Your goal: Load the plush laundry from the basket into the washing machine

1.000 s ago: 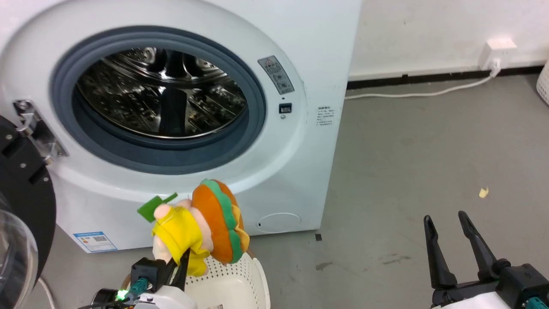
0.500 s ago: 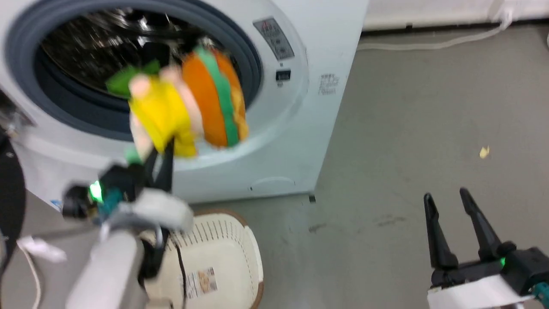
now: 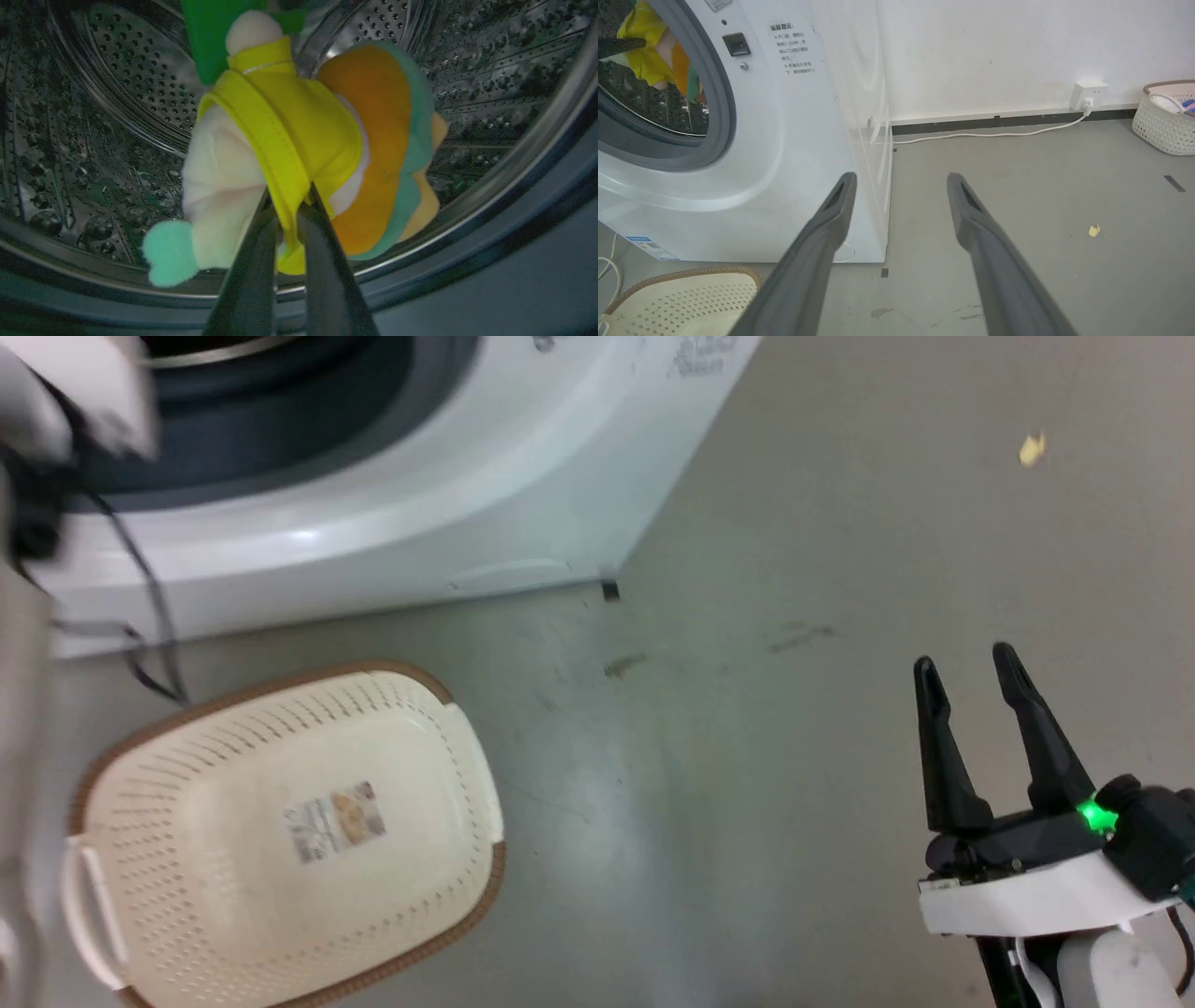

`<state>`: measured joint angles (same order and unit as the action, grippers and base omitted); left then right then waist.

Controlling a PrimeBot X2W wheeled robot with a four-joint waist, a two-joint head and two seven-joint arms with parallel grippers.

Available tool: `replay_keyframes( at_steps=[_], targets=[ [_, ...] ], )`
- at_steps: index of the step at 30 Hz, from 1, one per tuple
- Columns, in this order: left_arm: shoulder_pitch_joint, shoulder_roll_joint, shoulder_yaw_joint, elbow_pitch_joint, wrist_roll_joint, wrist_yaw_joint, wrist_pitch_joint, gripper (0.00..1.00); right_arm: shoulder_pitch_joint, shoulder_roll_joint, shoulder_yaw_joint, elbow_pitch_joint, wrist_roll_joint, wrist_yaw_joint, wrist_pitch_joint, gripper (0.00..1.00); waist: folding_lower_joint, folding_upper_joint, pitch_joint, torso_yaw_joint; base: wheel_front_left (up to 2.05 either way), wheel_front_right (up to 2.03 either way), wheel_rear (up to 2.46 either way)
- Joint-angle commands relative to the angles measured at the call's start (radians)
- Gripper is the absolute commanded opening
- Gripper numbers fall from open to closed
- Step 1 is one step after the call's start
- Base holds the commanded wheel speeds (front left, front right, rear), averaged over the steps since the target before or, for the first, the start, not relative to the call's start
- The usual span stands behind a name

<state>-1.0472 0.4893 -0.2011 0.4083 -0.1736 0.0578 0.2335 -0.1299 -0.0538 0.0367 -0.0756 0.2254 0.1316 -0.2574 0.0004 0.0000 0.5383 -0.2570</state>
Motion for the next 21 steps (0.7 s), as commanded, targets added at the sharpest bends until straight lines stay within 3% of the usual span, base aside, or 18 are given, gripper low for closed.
replay_keyframes(
  at_steps=[1, 2, 11, 21],
  targets=[
    [-0.028, 0.009, 0.005, 0.004, 0.007, -0.003, 0.001, 0.0, -0.018, 0.0, 0.001, 0.0, 0.006, -0.001, -0.004, 1.0, -0.0004, 0.0, 0.08, -0.059, 0.0, 0.0, 0.0],
    [-0.112, 0.028, -0.006, 0.06, 0.03, -0.008, 0.031, 0.0, -0.031, 0.001, 0.007, 0.003, 0.017, -0.001, -0.004, 1.0, -0.0004, 0.0, 0.106, -0.074, 0.0, 0.0, 0.0],
    [-0.335, 0.057, -0.084, 0.254, 0.11, -0.052, 0.157, 0.0, -0.072, 0.003, 0.029, 0.012, 0.051, -0.001, -0.004, 1.0, -0.0004, 0.0, 0.18, -0.116, 0.0, 0.0, 0.0],
    [-0.408, 0.04, -0.131, 0.404, 0.132, -0.057, 0.259, 0.0, -0.099, 0.003, 0.026, 0.013, 0.078, -0.001, -0.004, 1.0, -0.0004, 0.0, 0.227, -0.119, 0.0, 0.0, 0.0]
  ],
)
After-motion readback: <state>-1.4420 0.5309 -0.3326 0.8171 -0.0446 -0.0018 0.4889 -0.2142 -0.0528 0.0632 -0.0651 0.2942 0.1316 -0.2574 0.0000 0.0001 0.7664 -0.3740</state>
